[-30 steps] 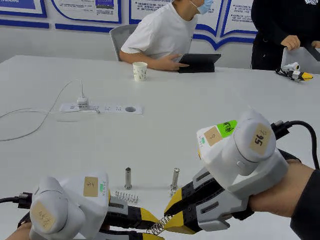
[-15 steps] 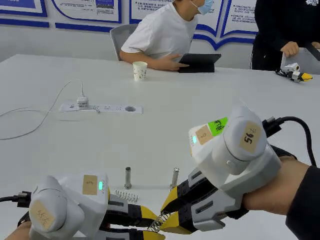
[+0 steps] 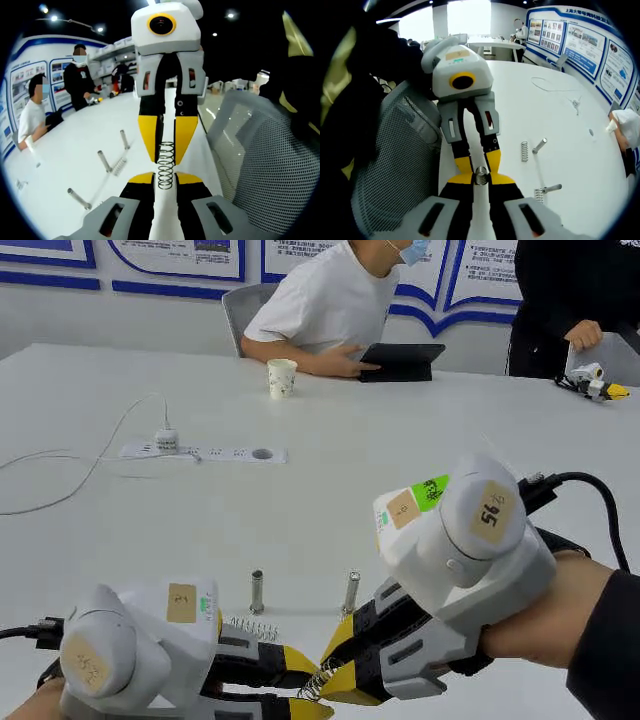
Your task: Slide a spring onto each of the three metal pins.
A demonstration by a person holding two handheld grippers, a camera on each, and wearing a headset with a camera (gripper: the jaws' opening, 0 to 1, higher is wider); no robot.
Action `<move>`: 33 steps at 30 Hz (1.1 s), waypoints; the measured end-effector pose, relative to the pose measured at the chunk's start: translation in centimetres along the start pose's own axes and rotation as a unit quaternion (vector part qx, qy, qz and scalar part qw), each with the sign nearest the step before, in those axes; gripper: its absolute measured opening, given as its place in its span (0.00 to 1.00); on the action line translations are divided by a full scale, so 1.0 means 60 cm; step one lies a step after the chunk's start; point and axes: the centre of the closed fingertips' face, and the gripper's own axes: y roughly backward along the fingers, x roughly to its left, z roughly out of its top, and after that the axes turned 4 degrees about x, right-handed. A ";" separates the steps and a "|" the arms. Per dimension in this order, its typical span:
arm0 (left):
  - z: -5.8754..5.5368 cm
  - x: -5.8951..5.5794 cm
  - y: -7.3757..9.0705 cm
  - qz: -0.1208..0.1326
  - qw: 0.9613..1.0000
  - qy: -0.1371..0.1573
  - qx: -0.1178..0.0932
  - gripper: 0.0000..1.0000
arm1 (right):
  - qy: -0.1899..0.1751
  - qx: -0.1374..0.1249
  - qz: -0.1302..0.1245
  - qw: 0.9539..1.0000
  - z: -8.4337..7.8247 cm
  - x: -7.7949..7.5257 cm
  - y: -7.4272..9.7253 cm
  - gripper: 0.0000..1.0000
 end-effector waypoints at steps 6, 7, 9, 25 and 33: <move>-0.002 0.008 0.004 0.009 1.000 0.012 -0.001 0.22 | -0.006 0.006 -0.003 1.000 -0.009 -0.006 0.005 0.12; -0.003 0.009 0.005 0.010 1.000 0.014 -0.001 0.23 | -0.007 0.008 -0.004 1.000 -0.011 -0.007 0.006 0.12; -0.005 0.013 0.009 0.015 1.000 0.019 -0.002 0.24 | -0.009 0.008 -0.008 1.000 -0.016 -0.013 0.011 0.12; -0.023 0.049 0.050 0.063 0.996 0.063 -0.012 0.36 | -0.043 0.029 -0.046 0.998 -0.068 -0.057 0.059 0.12; -0.034 0.061 0.072 0.090 0.992 0.082 -0.017 0.40 | -0.055 0.040 -0.070 0.995 -0.092 -0.081 0.085 0.12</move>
